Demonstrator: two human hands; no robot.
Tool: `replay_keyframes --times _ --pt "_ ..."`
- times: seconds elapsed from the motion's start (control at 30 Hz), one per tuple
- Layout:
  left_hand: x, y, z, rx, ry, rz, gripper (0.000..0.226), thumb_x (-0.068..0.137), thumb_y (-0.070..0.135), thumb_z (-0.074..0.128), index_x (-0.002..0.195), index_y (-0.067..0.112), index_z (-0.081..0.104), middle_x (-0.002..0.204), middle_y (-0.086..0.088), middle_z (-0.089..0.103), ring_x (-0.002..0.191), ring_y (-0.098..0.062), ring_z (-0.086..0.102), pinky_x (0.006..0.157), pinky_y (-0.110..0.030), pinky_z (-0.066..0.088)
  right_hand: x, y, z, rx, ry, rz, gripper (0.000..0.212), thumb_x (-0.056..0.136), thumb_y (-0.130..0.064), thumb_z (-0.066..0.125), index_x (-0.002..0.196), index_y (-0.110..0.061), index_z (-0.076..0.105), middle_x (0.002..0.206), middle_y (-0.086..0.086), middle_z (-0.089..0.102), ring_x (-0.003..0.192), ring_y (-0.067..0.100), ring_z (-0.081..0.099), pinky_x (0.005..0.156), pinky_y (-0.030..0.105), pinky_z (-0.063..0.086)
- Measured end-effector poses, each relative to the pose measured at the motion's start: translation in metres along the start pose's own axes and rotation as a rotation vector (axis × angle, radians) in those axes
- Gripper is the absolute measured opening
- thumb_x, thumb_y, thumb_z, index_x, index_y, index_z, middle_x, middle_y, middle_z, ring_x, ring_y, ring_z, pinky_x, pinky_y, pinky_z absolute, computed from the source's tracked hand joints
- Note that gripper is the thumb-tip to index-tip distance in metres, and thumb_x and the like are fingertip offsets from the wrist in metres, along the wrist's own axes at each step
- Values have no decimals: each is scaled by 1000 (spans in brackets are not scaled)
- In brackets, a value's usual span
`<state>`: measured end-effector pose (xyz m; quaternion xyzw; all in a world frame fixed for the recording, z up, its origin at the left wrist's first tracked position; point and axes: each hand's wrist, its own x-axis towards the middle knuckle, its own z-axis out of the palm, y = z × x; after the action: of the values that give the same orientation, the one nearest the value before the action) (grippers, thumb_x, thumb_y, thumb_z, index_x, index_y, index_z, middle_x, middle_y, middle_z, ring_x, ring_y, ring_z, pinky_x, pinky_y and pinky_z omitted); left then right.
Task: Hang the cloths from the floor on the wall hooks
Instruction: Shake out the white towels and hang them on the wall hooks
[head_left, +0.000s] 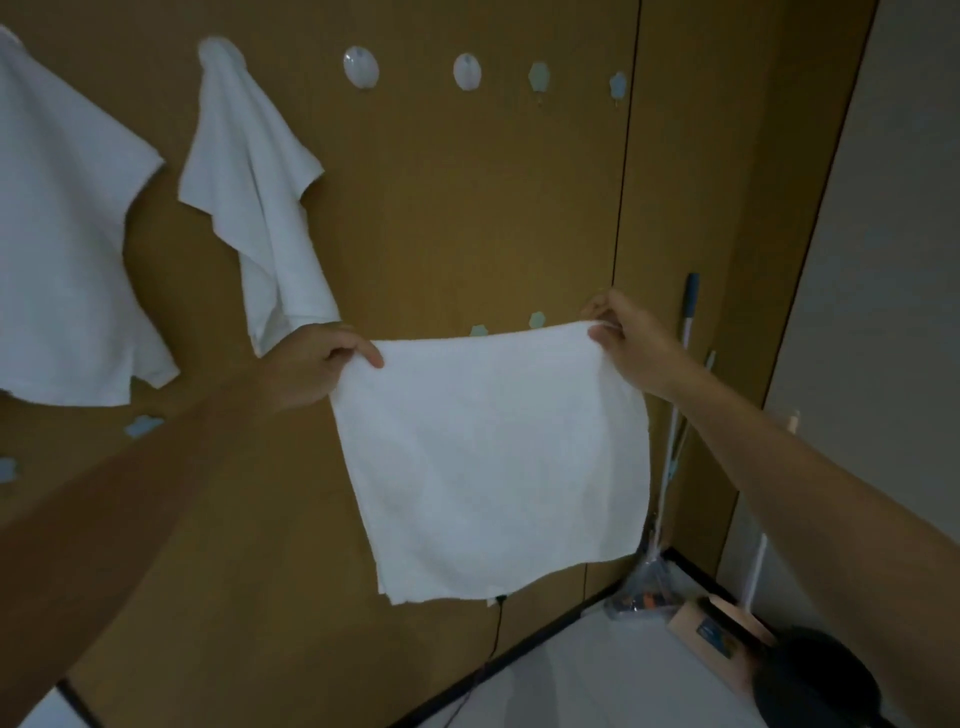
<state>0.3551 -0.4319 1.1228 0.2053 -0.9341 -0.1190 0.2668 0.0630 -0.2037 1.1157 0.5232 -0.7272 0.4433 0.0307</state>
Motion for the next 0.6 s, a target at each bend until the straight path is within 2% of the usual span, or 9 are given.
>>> replay_keyframes --times 0.03,0.1,0.13,0.2,0.3,0.37,0.4,0.5,0.6 --pt "5 -2 0 -24 20 -44 57 95 -5 41 79 44 65 99 7 65 90 -25 62 81 -36 48 9 2 4 17 -6 -31 21 100 -3 45 107 -22 53 97 -13 54 88 2 51 69 6 37" --pt "17 -7 1 -114 80 -118 42 95 0 45 79 32 68 97 -6 68 88 -34 62 76 -39 48 29 4 14 26 -14 -87 43 100 -1 42 94 -42 52 94 -19 55 87 4 53 76 19 40" --pt "24 -9 3 -154 113 -142 31 95 6 50 79 27 68 96 -8 67 86 -31 61 74 -36 45 39 5 19 30 -15 -95 50 100 -1 39 89 -48 53 94 -20 57 89 6 54 78 24 41" --pt "39 -13 6 -202 124 -171 11 91 22 64 81 22 61 89 2 61 80 -13 55 70 -27 39 58 3 30 68 -25 -106 60 99 1 35 82 -51 60 96 -20 60 90 8 56 79 26 42" --pt "63 -22 5 -153 81 -152 34 80 31 76 74 24 44 81 5 48 74 -11 45 63 -25 32 85 -4 39 179 -88 -61 44 99 -4 40 82 -34 68 93 -19 64 87 6 59 74 22 45" --pt "79 -31 2 -151 90 -102 36 81 27 76 74 24 41 79 5 47 71 -11 43 61 -25 31 102 -9 41 187 -168 -56 14 96 -19 59 91 -26 69 91 -25 64 84 -9 59 70 10 45" --pt "87 -36 1 -155 105 -76 33 82 25 74 76 25 42 80 6 48 72 -11 45 62 -24 32 110 -9 42 169 -202 -60 5 92 -25 65 95 -26 69 93 -27 63 82 -16 58 68 5 44" --pt "107 -48 -3 -168 83 3 26 86 20 70 98 32 50 99 14 55 91 -6 54 73 -16 40 136 -4 51 172 -194 -110 10 89 -20 69 95 -28 70 99 -23 62 78 -19 57 63 2 43" --pt "121 -57 -5 -144 -59 23 44 94 19 61 132 34 46 127 24 48 113 2 45 86 -1 34 161 5 62 172 -201 -139 17 93 -19 65 90 -35 69 102 -23 64 84 -16 59 70 4 44"
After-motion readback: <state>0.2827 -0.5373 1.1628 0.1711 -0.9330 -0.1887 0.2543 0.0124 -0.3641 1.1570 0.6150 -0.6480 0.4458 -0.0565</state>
